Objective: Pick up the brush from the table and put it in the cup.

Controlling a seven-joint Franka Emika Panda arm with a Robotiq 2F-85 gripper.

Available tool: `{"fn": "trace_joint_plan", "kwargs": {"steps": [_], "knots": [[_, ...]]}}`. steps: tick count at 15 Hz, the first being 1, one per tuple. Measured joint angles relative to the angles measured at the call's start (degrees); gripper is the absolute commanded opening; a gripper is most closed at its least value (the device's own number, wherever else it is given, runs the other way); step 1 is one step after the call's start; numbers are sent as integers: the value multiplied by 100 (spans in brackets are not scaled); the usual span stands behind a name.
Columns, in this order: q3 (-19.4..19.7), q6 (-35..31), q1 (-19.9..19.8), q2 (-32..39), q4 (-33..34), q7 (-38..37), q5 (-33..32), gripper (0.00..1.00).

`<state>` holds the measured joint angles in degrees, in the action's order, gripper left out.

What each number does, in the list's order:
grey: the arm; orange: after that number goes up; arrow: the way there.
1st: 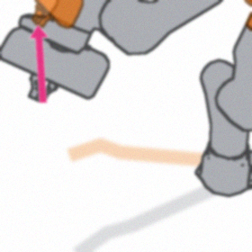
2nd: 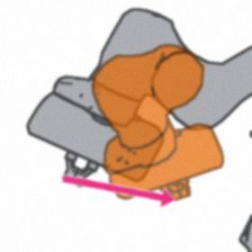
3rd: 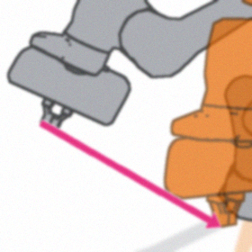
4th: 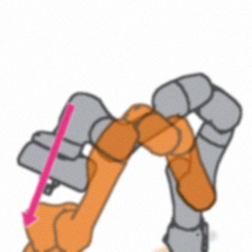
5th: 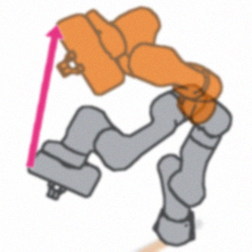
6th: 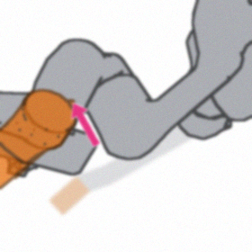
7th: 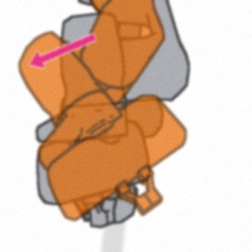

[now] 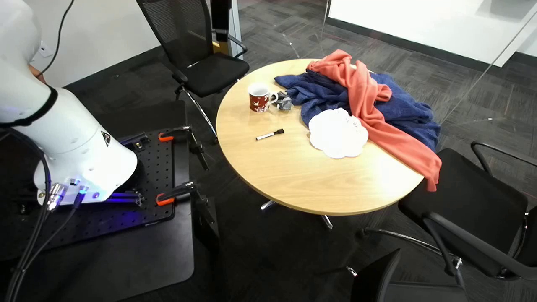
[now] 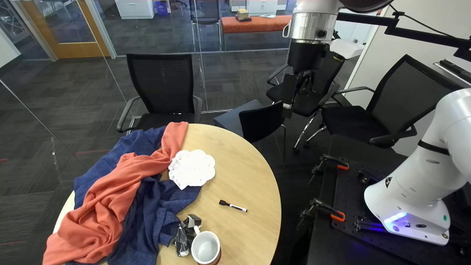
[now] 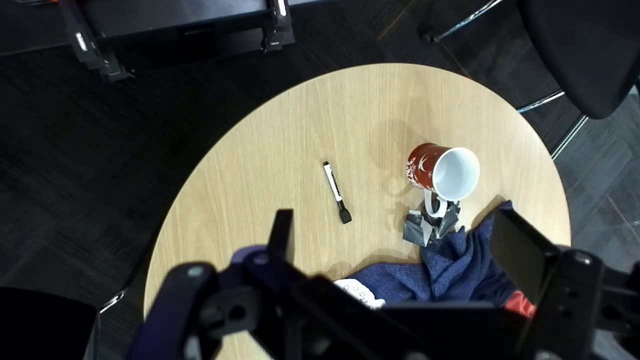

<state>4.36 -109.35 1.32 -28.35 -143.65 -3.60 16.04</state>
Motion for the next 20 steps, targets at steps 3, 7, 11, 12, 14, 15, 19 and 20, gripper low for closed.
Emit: {"fn": "trace_joint_plan", "kwargs": {"steps": [3, 7, 11, 12, 14, 15, 19, 20], "knots": [[-80, -223, -2, 114, -1, 48, -17, 100], [-164, -1017, 0, 607, -20, 347, -42, 100], [-271, -2042, 48, 1292, -112, 675, -46, 100], [-320, -2301, 72, 1451, -156, 686, -68, 100], [-439, -2747, 109, 1737, -242, 686, -141, 100], [-490, -2935, 138, 1866, -287, 686, -163, 100], [-637, -3356, 232, 2253, -390, 672, -192, 100], [-653, -3377, 235, 2295, -391, 672, -193, 100]]}}
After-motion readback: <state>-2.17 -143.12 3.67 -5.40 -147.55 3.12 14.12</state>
